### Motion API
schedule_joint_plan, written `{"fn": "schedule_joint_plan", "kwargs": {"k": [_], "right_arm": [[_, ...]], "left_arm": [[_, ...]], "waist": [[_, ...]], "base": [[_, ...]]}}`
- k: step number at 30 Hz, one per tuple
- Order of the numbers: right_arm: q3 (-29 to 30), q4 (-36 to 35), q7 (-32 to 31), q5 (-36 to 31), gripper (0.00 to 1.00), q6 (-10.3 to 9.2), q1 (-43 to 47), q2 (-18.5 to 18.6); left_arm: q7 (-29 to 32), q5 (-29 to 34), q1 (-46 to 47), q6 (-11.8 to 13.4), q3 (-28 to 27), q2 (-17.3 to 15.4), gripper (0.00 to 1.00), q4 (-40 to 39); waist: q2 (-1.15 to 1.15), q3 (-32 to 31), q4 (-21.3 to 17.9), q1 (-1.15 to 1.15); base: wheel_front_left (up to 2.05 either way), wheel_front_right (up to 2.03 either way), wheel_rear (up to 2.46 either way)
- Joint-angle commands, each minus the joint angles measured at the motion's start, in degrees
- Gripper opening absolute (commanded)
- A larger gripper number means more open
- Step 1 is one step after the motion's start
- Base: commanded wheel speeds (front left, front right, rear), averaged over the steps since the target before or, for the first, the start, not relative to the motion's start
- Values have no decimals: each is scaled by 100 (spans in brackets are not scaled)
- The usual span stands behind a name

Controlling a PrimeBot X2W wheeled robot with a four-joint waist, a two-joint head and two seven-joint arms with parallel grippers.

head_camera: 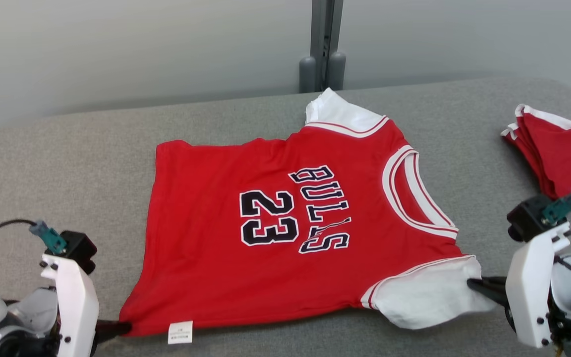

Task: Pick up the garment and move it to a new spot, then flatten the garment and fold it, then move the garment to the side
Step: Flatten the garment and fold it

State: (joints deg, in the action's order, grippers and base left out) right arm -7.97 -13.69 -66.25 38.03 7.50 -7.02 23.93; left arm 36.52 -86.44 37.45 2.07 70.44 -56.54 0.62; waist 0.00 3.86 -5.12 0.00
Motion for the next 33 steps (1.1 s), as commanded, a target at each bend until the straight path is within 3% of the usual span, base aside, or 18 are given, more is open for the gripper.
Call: {"fn": "schedule_joint_plan", "kwargs": {"k": [1,15,33], "right_arm": [[94,21,-158,-96,0,-1,-187,-103],[855,1043,-655,-640,0,0,-1755,-986],[1081,1943,-425,-1326,0,0,-2844,-1287]], "left_arm": [[89,-85,175,-8,-67,9,0,48],[893,-251,1139,-319,-363,284,0,808],[792,-267,1811,-567,-705,962,0,1825]], "waist": [[0,153,38,0],[0,1041,128,0],[0,1570,166,0]], "base": [[0,0,0],[0,0,0],[0,0,0]]}}
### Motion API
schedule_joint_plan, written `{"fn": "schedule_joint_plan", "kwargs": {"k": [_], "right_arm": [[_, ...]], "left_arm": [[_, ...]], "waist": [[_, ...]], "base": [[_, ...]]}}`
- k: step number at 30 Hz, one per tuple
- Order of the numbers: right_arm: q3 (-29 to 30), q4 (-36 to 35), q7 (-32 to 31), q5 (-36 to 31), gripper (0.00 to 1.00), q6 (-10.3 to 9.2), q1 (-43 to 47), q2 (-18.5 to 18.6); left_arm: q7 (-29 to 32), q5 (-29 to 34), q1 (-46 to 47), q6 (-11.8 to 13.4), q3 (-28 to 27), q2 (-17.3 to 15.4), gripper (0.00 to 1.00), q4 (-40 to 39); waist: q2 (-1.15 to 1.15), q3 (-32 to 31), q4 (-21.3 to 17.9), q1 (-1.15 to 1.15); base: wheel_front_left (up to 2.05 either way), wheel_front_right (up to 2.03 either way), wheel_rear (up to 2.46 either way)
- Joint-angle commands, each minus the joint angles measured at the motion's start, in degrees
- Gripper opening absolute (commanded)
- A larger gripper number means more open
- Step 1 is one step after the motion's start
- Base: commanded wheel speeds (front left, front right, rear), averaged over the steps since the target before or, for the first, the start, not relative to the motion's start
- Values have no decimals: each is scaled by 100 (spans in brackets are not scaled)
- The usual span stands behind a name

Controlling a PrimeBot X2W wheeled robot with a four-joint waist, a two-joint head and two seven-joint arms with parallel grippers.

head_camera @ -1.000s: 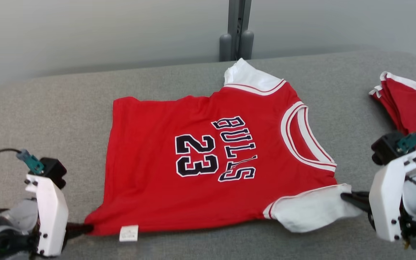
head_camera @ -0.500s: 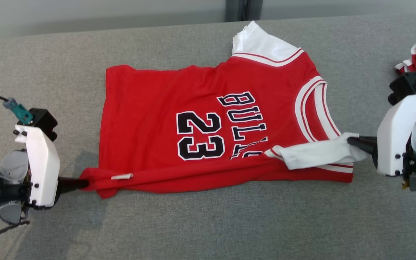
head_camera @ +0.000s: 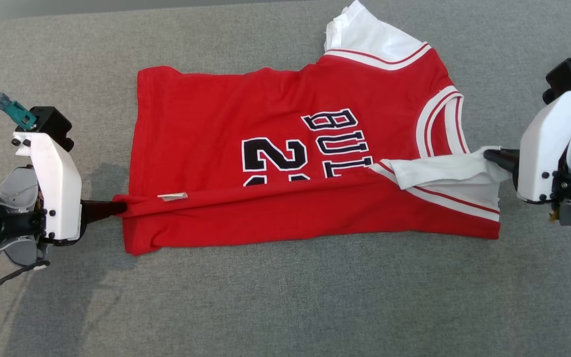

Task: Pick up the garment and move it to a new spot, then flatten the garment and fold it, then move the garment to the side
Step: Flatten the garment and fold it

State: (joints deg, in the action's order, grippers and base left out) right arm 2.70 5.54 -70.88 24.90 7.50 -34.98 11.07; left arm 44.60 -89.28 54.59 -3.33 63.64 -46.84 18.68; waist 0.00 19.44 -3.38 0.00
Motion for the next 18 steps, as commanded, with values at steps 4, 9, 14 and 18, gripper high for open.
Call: {"fn": "schedule_joint_plan", "kwargs": {"k": [4,9,14,18], "right_arm": [[-26,168,209,-66,0,-1,-174,-60],[-69,356,562,-61,100,0,-268,-127],[-162,399,994,81,100,0,-260,-85],[-305,315,1526,234,100,0,-121,11]], "left_arm": [[-70,48,131,-100,-47,53,0,220],[-204,132,106,-200,-34,193,100,447],[-344,83,57,-247,-104,270,100,571],[-598,35,-72,-278,-189,316,100,593]], "waist": [[0,46,-34,0],[0,-64,-60,0],[0,-274,-69,0],[0,-496,-61,0]], "base": [[0,0,0],[0,0,0],[0,0,0],[0,0,0]]}}
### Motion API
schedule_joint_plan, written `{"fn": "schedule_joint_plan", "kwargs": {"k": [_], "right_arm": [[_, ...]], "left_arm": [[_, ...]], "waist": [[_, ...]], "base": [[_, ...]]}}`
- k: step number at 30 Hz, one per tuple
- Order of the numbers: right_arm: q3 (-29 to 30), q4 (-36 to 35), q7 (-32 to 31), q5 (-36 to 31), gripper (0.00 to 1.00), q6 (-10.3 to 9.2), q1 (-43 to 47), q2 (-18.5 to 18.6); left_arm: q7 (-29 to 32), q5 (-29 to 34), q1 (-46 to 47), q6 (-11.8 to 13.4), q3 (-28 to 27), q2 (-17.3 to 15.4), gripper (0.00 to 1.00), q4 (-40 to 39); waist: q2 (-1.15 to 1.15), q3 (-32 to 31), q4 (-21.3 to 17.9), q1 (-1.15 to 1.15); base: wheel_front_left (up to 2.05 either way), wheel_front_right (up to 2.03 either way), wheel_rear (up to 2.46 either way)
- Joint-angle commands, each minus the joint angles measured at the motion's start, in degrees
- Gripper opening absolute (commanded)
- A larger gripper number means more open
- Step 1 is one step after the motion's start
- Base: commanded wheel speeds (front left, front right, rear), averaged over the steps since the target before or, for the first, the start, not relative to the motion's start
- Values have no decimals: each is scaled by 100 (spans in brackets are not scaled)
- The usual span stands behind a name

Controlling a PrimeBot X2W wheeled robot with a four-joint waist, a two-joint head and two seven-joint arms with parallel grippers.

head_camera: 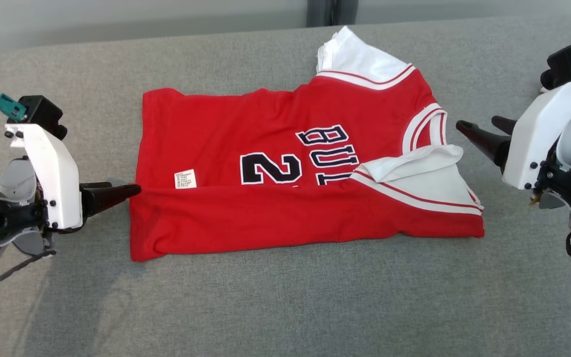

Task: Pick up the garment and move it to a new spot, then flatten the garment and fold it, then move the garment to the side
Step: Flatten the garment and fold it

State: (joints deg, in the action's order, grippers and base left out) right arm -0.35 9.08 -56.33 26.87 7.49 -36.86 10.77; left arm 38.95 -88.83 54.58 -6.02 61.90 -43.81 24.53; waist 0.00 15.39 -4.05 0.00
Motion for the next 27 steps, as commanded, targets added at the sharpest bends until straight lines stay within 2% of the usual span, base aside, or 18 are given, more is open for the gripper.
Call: {"fn": "schedule_joint_plan", "kwargs": {"k": [1,4,11,13,17,19,24,27], "right_arm": [[-46,-71,234,86,100,1,132,79],[-153,-237,851,219,100,1,351,186],[-320,-485,2801,313,100,1,1174,402],[-293,-483,3029,351,100,1,1324,385],[-87,-493,3752,280,100,1,1860,278],[19,-460,3988,215,100,1,2095,193],[114,-214,4278,-57,100,1,2470,-84],[184,63,4368,-195,100,1,2550,-228]], "left_arm": [[-127,-12,-106,-28,-46,15,100,-12],[-658,-15,-264,-60,-220,12,100,-92],[-2144,176,-974,-31,-486,3,100,-400],[-2352,207,-1072,-3,-533,-35,100,-470],[-3394,697,-1467,377,-612,-157,100,-719],[-3860,678,-1758,513,-708,-134,100,-905],[-4926,805,-2455,924,-896,-250,100,-1295],[-5248,1007,-2761,1192,-934,-205,100,-1450]], "waist": [[0,-156,14,0],[0,-357,32,0],[0,-778,69,0],[0,-814,75,0],[0,-899,84,0],[0,-908,72,0],[0,-822,4,0],[0,-763,-19,0]], "base": [[0,0,0],[0,0,0],[0,0,0],[0,0,0],[0,0,0],[0,0,0],[0,0,0],[0,0,0]]}}
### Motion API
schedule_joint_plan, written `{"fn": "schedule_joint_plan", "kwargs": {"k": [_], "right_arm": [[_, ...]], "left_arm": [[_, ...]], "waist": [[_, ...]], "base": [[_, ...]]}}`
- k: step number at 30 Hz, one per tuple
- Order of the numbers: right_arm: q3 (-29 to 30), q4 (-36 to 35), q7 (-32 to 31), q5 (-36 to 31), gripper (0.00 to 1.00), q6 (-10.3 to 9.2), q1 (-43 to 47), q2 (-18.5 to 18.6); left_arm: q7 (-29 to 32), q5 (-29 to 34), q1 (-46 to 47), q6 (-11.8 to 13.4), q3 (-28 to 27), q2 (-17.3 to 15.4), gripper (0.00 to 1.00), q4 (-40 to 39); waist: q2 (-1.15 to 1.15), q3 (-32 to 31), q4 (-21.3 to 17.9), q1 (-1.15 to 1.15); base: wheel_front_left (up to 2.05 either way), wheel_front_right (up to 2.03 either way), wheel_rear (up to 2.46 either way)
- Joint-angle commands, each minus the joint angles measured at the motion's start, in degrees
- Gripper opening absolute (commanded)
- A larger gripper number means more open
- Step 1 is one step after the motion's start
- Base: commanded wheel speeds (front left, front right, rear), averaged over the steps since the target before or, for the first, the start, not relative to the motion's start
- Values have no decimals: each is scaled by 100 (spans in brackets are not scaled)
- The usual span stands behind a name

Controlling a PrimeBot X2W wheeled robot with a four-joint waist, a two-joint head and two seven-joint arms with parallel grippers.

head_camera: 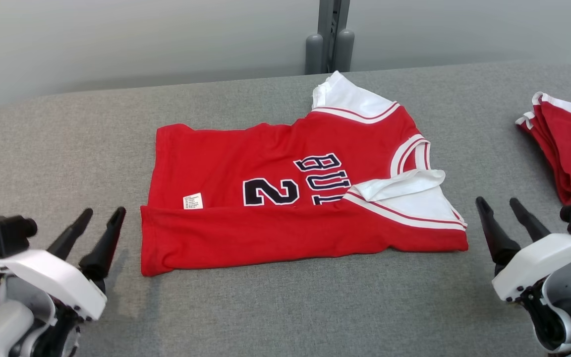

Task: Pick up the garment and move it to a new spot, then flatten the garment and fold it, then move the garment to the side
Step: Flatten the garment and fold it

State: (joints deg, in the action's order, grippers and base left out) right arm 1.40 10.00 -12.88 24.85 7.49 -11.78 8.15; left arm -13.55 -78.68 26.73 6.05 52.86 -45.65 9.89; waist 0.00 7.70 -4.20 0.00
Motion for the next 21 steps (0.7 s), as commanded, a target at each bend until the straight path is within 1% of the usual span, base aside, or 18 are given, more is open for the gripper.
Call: {"fn": "schedule_joint_plan", "kwargs": {"k": [1,5,8,12,15,21], "right_arm": [[22,75,40,-6,100,1,30,-13],[89,579,35,-58,100,1,-126,-104],[165,1035,-30,-45,100,1,-269,-182],[212,1563,-181,25,100,1,-475,-250],[163,1854,-305,104,100,1,-608,-282],[64,2170,-366,162,100,1,-811,-312]], "left_arm": [[-49,83,-75,69,-33,-1,100,-16],[-140,416,-404,403,-79,191,100,-83],[-154,638,-548,527,-51,341,100,37],[-148,762,-562,555,53,579,100,290],[-21,808,-460,579,158,717,100,582],[465,796,-234,376,429,1034,100,1224]], "waist": [[0,23,-11,0],[0,90,-25,0],[0,138,-9,0],[0,221,55,0],[0,269,91,0],[0,353,147,0]], "base": [[0,0,0],[0,0,0],[0,0,0],[0,0,0],[0,0,0],[0,0,0]]}}
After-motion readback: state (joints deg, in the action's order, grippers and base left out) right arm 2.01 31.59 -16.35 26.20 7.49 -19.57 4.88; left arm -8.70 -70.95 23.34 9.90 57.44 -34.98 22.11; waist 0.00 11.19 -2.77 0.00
